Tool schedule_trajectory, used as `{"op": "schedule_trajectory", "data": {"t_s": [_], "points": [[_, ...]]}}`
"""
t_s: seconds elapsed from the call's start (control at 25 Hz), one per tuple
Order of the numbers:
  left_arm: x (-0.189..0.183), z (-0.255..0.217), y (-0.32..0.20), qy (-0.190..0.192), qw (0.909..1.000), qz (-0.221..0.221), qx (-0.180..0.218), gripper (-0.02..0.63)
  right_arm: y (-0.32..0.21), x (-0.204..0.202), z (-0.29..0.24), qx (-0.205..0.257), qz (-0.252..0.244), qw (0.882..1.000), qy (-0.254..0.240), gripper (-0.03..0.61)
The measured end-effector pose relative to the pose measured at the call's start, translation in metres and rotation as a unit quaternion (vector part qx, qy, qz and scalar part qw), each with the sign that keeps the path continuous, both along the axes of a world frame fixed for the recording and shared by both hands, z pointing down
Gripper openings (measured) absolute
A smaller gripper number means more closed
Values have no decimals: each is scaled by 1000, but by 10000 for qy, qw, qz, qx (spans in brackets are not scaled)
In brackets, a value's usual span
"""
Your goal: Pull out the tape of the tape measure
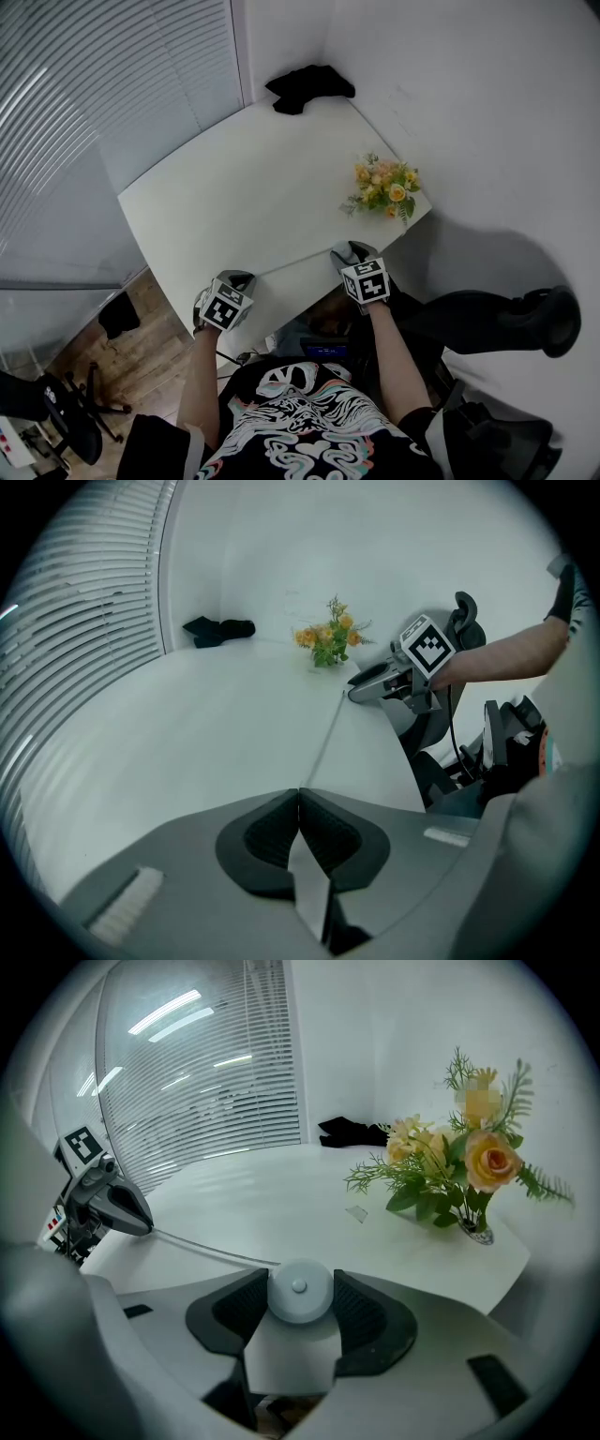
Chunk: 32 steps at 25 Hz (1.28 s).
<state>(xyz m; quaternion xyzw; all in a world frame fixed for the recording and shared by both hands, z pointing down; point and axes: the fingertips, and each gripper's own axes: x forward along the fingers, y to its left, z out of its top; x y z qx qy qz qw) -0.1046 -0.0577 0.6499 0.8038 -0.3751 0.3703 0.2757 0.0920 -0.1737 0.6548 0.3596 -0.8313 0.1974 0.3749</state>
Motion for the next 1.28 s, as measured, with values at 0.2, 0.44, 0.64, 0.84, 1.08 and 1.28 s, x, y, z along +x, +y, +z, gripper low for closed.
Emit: {"op": "schedule_trajectory", "data": {"t_s": [0.2, 0.44, 0.64, 0.84, 1.08, 1.28], "points": [[-6, -4, 7, 40, 9999, -134, -3, 5, 0, 0, 0, -32, -26, 10000, 36, 219], [-12, -1, 12, -97, 9998, -175, -5, 5, -1, 1, 1, -45, -35, 10000, 42, 219], [-26, 0, 23, -143, 9994, -304, -32, 5, -1, 0, 1, -37, -18, 10000, 49, 219], [-37, 2, 33, -241, 9989, -382, -101, 5, -2, 1, 1, -31, -12, 10000, 38, 219], [-48, 2, 47, -239, 9982, -540, -102, 5, -1, 1, 1, -51, -1, 10000, 74, 219], [-56, 6, 56, -408, 9973, -600, -147, 5, -1, 1, 1, -66, -3, 9999, 86, 219]]}}
